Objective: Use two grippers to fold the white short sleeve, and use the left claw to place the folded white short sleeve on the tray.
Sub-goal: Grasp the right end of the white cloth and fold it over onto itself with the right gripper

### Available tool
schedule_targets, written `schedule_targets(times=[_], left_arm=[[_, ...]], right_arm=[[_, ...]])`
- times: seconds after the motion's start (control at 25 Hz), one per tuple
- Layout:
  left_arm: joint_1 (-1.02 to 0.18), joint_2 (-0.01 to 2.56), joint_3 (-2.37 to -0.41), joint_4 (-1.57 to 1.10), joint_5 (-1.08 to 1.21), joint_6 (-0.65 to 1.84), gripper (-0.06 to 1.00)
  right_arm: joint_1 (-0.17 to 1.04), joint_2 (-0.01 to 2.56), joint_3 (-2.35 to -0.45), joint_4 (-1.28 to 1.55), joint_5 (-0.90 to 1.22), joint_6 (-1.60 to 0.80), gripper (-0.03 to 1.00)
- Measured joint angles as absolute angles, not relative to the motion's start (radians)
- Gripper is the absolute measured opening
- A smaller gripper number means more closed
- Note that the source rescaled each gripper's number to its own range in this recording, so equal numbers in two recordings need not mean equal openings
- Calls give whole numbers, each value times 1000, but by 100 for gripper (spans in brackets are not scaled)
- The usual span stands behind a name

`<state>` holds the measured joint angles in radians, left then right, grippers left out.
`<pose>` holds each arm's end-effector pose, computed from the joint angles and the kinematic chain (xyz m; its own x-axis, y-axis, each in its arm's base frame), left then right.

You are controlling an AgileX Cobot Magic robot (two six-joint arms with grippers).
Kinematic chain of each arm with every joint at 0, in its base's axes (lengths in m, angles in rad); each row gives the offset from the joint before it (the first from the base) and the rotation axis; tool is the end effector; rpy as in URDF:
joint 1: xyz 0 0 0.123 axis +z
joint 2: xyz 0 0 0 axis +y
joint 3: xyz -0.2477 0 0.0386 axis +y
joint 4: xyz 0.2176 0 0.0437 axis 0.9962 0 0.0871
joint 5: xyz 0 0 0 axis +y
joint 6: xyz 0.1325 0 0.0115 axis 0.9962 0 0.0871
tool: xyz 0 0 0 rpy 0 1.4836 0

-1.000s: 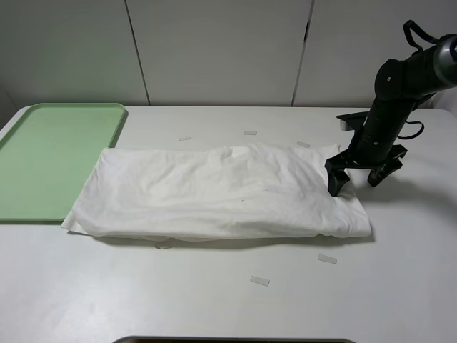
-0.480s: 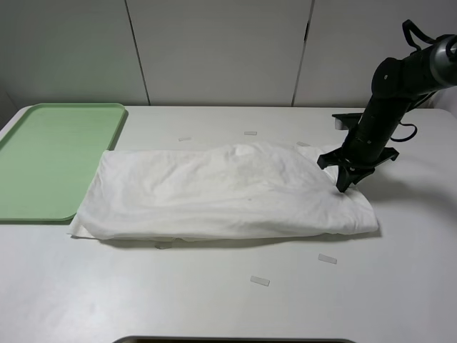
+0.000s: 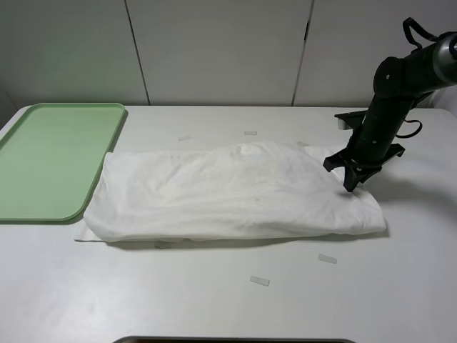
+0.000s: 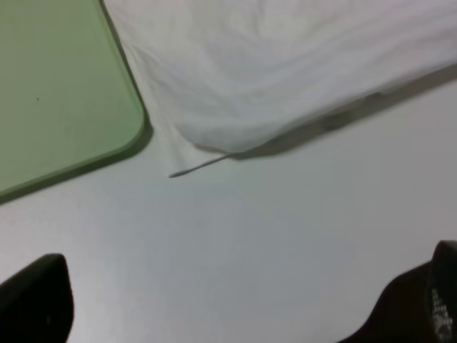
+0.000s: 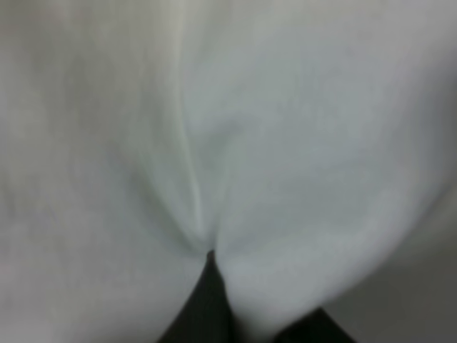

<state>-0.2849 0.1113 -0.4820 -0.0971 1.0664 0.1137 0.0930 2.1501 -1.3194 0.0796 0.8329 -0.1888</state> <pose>0.0486 -0.0260 0.2328 -0.5227 0.2222 -0.8230 0.3826 0.9239 0.0065 0.3441 0.0400 0.0452 -0.9741 -0.2260 -0.0039 -0.2258 0.9724 0.0588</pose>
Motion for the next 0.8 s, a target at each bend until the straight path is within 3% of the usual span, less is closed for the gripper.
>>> schedule_targets(times=[0.8], left_arm=[[-285,111,-482,-97,1066,113,98]], right_arm=[[90,1822,-1322,-213,1003,-186,4]])
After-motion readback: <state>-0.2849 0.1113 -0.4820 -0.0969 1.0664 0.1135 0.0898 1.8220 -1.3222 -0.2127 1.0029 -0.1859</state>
